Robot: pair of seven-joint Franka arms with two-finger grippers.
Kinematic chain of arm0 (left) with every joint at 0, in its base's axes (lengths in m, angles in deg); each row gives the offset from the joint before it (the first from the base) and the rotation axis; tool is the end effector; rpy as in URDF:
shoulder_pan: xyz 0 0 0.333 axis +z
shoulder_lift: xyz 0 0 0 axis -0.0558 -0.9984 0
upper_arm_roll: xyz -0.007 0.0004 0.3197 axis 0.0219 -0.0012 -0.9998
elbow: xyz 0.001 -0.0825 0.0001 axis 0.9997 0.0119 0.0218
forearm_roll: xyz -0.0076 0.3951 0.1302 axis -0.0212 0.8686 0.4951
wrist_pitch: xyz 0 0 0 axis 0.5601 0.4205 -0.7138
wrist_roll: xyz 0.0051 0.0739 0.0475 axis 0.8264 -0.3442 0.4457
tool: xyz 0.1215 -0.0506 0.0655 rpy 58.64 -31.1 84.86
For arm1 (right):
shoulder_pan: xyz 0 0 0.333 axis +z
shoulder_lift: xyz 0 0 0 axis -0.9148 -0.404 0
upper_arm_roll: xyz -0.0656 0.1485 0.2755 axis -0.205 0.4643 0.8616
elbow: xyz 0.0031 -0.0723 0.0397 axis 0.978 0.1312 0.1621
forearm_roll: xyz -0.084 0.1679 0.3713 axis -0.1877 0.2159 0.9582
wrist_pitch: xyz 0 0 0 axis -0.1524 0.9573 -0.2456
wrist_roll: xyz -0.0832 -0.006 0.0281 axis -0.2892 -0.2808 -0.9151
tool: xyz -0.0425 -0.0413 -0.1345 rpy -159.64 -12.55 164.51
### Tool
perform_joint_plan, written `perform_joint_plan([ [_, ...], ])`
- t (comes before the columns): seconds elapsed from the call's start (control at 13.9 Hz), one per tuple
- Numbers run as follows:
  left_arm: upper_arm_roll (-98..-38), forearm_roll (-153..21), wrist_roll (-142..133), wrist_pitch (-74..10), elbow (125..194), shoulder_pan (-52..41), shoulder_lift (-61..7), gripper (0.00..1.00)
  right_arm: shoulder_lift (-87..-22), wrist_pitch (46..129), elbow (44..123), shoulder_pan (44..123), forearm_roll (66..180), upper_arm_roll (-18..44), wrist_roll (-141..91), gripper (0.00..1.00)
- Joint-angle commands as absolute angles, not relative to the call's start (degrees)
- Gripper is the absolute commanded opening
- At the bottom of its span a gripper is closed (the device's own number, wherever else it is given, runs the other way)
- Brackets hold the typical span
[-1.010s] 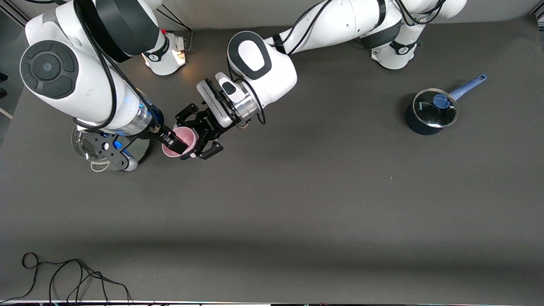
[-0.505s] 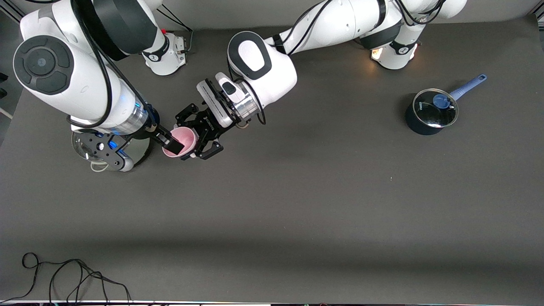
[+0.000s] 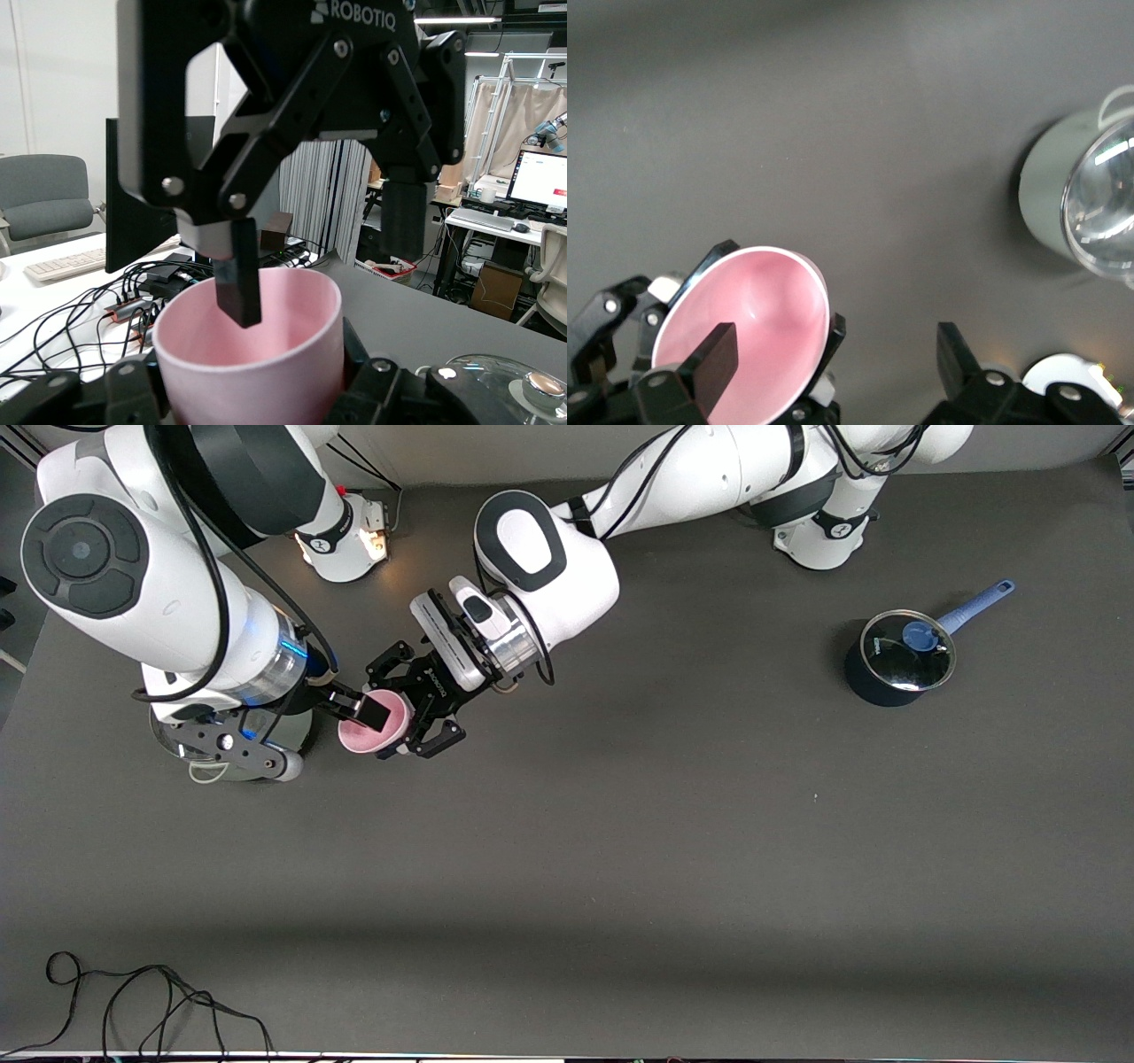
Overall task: Transfer pink cup from left to right arm
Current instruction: 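Close the right gripper on the cup rim and open the left gripper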
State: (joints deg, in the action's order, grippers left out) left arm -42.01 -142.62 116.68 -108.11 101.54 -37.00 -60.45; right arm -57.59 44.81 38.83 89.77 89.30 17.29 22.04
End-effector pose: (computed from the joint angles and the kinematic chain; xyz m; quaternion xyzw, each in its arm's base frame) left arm 0.5363 -0.6756 0.4364 0.6846 -0.3182 0.5566 0.3469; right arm 0.6197 0.2675 0.5654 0.9836 -0.1634 -0.0731 0.0227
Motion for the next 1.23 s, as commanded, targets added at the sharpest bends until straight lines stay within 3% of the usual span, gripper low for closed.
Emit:
perform_joint_plan([
  [0.0,-42.96,-142.55,115.35,-109.12,101.01,-37.94,-59.79,0.00,-57.57,43.93,38.27,89.47,89.01,16.86,12.70,0.99],
  [0.29,-42.96,-142.55,115.35,-109.12,101.01,-37.94,-59.79,0.00,-57.92,44.63,38.27,89.29,89.71,16.95,11.79,0.98],
  [0.5,-43.92,-142.55,115.26,-109.12,101.01,-37.94,-59.79,0.00,-58.19,45.94,38.35,89.20,89.98,17.04,11.88,0.74],
  [0.65,-44.19,-142.55,115.35,-109.12,100.93,-37.94,-59.79,0.00,-58.19,46.56,38.35,89.20,89.98,17.04,11.88,0.43],
  [0.87,-44.11,-142.55,114.39,-109.12,100.93,-37.94,-59.79,0.00,-58.19,46.91,38.27,89.20,90.24,17.04,12.32,0.08],
  [0.94,-44.28,-142.46,112.99,-109.12,101.01,-37.94,-59.79,0.00,-58.19,47.18,38.27,89.20,90.24,17.04,12.67,0.00],
  [1.15,-44.28,-141.67,112.54,-109.12,101.01,-37.94,-59.79,0.00,-58.19,48.05,38.27,89.20,90.24,17.12,12.67,0.00],
])
